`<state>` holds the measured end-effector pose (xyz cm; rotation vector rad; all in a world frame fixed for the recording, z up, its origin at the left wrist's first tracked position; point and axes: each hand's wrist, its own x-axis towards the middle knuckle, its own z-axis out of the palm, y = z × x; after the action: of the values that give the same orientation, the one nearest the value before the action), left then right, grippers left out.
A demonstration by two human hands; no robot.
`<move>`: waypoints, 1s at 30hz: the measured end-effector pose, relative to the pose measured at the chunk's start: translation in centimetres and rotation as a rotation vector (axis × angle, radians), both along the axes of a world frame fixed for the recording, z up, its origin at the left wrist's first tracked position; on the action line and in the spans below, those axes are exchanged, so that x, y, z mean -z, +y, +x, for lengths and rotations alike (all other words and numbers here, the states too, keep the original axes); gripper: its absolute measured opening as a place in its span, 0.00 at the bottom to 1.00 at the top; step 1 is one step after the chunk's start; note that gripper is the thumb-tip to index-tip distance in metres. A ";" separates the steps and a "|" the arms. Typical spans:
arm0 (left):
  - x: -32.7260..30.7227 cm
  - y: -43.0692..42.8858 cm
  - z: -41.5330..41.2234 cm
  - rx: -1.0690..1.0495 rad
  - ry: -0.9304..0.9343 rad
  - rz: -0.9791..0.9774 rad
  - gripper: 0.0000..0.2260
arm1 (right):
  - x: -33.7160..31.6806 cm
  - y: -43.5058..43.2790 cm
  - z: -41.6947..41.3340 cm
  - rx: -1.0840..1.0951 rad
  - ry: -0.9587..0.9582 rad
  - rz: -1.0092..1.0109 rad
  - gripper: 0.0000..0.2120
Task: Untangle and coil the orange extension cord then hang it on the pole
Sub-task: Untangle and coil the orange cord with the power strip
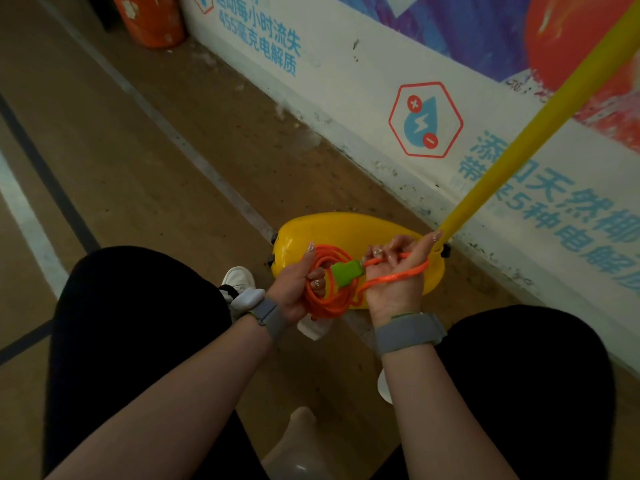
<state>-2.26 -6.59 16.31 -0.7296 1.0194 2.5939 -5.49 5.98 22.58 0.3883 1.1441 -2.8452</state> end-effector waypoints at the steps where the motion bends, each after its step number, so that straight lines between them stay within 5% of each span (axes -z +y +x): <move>1: -0.1 0.1 0.0 0.019 0.012 -0.028 0.14 | 0.1 0.1 -0.2 0.017 0.006 -0.013 0.26; 13: 0.3 -0.9 0.0 -0.104 -0.017 -0.116 0.12 | 2.2 -0.7 1.3 -0.101 -0.254 0.087 0.26; 16: 0.2 -0.3 0.2 -0.047 0.031 -0.218 0.12 | 2.6 -1.1 1.5 -0.145 -0.227 0.465 0.23; 20: 0.0 0.1 0.5 0.049 0.117 -0.310 0.14 | 4.2 -1.8 2.5 -0.234 -0.199 0.994 0.31; 25: 0.3 -0.7 0.3 0.006 0.136 -0.143 0.10 | 3.2 -1.3 2.2 -0.292 -0.460 0.440 0.13; 30: 0.1 -0.7 0.2 -0.005 0.144 -0.027 0.13 | 3.7 -0.7 1.9 -0.369 -0.512 0.301 0.10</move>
<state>-2.10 -7.25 16.22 -0.5583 1.0966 2.6748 -3.64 5.33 18.93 0.7713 1.3501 -2.0919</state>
